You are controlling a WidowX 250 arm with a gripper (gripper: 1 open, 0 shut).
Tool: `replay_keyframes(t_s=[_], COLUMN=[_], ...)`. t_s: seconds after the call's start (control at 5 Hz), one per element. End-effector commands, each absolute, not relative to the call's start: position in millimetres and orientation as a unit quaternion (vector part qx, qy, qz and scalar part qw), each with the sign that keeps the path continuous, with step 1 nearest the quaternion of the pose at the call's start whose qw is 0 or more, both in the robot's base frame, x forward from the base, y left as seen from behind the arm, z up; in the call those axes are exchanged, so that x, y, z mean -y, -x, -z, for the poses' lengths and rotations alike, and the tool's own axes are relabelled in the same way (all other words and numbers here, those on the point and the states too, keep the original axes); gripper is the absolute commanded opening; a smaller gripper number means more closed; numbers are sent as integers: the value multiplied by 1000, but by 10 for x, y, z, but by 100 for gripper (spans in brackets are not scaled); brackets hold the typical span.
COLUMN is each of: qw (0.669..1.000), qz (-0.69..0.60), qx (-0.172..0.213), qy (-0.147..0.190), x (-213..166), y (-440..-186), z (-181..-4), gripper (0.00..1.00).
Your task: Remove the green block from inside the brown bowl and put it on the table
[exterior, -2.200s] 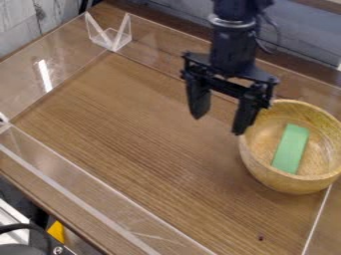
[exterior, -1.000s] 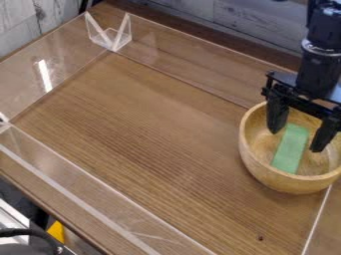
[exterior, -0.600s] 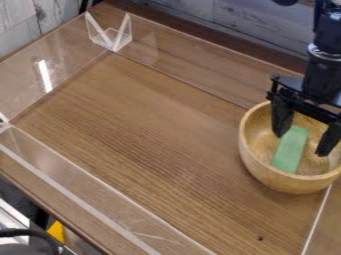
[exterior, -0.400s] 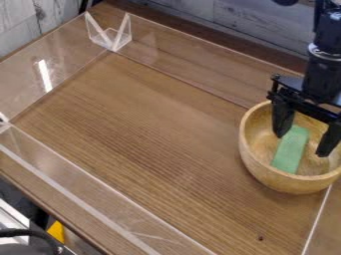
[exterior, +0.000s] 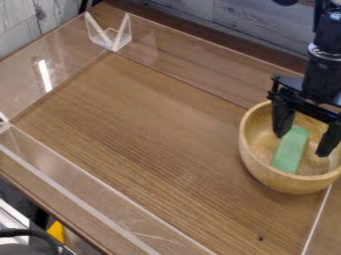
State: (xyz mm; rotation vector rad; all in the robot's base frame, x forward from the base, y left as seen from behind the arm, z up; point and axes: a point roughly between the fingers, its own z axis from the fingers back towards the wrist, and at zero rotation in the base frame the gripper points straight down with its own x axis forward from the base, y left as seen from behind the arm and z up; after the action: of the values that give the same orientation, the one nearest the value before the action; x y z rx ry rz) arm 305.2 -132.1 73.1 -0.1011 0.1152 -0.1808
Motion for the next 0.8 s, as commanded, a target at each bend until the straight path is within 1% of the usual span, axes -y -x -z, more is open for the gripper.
replay_keyframes(t_s=[0.0,0.6], qw=[994,995], qz=[87,78], qx=[-20,-15], qy=[63,67], x=[1307,1246], y=[-3157,-3166], z=[-966,-1012], gripper=[100,100])
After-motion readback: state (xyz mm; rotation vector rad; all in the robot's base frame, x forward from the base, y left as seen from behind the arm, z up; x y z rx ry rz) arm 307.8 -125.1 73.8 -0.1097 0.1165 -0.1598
